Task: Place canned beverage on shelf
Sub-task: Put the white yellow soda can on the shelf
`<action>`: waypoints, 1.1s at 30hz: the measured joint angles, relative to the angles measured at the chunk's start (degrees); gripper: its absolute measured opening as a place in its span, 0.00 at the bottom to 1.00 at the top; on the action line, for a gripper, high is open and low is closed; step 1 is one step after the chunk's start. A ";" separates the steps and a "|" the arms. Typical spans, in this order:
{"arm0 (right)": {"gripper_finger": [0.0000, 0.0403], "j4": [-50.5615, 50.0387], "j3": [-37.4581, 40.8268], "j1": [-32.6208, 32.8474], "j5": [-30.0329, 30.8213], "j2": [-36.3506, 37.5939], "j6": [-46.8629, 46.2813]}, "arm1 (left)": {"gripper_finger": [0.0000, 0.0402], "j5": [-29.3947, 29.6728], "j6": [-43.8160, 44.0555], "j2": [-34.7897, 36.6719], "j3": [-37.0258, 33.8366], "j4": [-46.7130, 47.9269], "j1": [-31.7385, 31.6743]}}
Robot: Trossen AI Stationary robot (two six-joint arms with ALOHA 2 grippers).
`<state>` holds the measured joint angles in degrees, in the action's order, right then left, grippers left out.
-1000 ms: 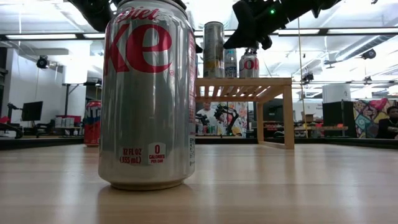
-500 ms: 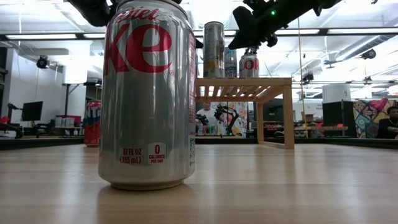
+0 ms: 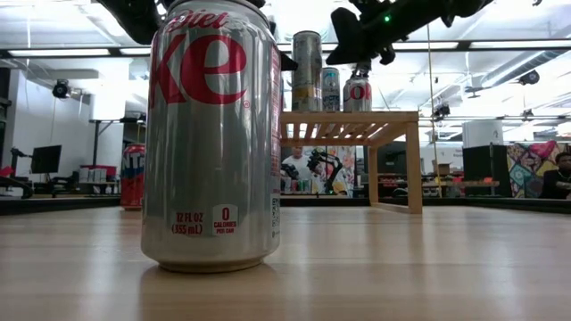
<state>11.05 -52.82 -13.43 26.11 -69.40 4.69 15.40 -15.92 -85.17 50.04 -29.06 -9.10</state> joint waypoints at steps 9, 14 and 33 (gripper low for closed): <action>0.03 1.77 -0.02 0.04 -2.56 -2.10 -0.15 | 0.00 0.02 -0.22 0.00 -0.02 -1.44 -0.11; 0.03 1.79 -0.02 0.72 -2.54 -2.85 -0.17 | 0.00 0.04 -0.45 0.00 -0.04 -1.67 -0.16; 0.03 1.39 -0.02 3.69 -2.12 -2.82 -0.35 | 0.00 0.72 -1.33 0.14 -0.04 -0.22 -0.28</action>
<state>12.44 -52.84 -9.74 23.99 -72.22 4.34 16.12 -17.25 -85.02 50.00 -29.28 -9.39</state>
